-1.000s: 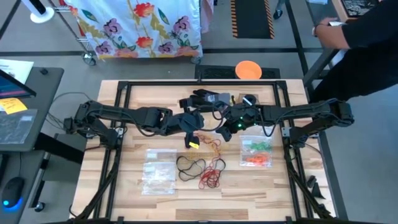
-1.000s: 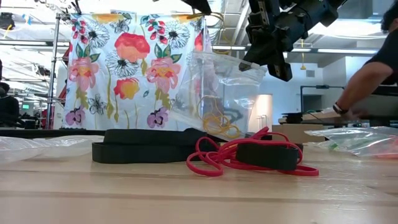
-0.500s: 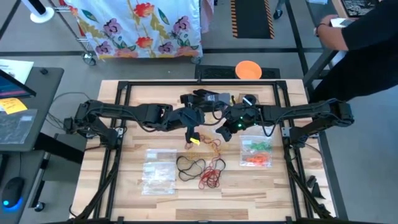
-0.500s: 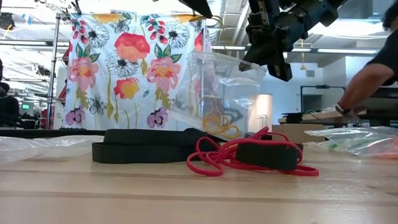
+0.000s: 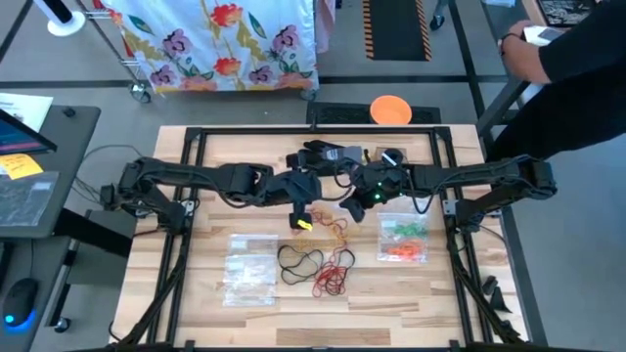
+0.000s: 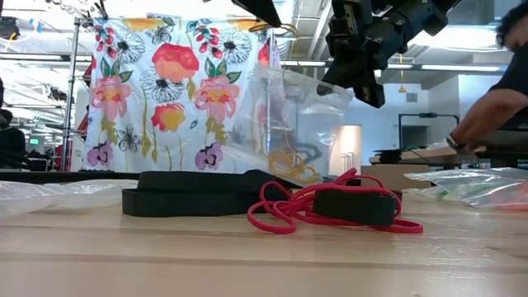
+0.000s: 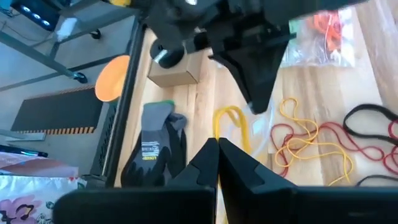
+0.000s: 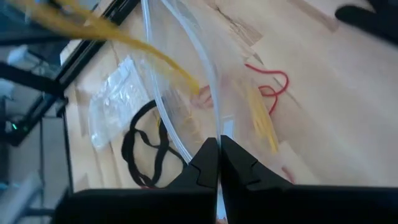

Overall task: Sort rubber bands
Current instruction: Put the yellow rubber band into the transparent zip bag

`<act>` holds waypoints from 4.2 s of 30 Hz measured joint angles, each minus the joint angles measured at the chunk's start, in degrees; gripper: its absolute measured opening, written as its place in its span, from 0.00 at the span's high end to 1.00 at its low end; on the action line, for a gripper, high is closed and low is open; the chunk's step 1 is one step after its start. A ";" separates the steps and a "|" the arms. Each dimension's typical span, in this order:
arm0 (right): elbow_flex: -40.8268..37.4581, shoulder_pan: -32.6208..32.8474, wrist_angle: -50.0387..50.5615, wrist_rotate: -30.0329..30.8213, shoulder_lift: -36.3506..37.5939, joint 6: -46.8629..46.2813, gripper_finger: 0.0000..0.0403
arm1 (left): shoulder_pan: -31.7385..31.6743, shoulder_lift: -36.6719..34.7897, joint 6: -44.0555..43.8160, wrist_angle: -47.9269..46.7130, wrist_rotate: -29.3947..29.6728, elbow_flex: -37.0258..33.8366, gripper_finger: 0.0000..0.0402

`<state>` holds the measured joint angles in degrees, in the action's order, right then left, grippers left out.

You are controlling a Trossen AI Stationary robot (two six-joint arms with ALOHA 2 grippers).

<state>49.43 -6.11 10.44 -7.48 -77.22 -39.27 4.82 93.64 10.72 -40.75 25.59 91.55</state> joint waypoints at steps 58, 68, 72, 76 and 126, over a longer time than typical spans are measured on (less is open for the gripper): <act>0.01 -5.11 2.89 -16.47 -8.02 -7.53 0.99 | -2.15 9.71 8.92 -2.52 -12.10 4.86 1.00; 1.93 -6.97 -2.67 -26.96 -15.64 -11.19 0.99 | -2.29 10.58 6.34 -6.02 -12.11 5.03 0.90; 3.15 -6.85 -2.93 -26.98 -14.65 -10.23 0.99 | -2.29 11.36 3.92 -7.02 -12.18 5.08 0.82; 3.63 -6.25 -2.82 -25.64 -12.92 -8.53 0.99 | -2.27 11.44 2.30 -8.22 -11.62 5.03 0.78; 3.60 0.65 17.53 4.22 4.38 4.03 0.99 | 0.72 -13.96 -10.49 6.57 -17.84 -13.16 0.80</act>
<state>53.03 -5.46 27.96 -3.26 -72.85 -35.24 5.54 79.68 0.23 -34.18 7.75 78.39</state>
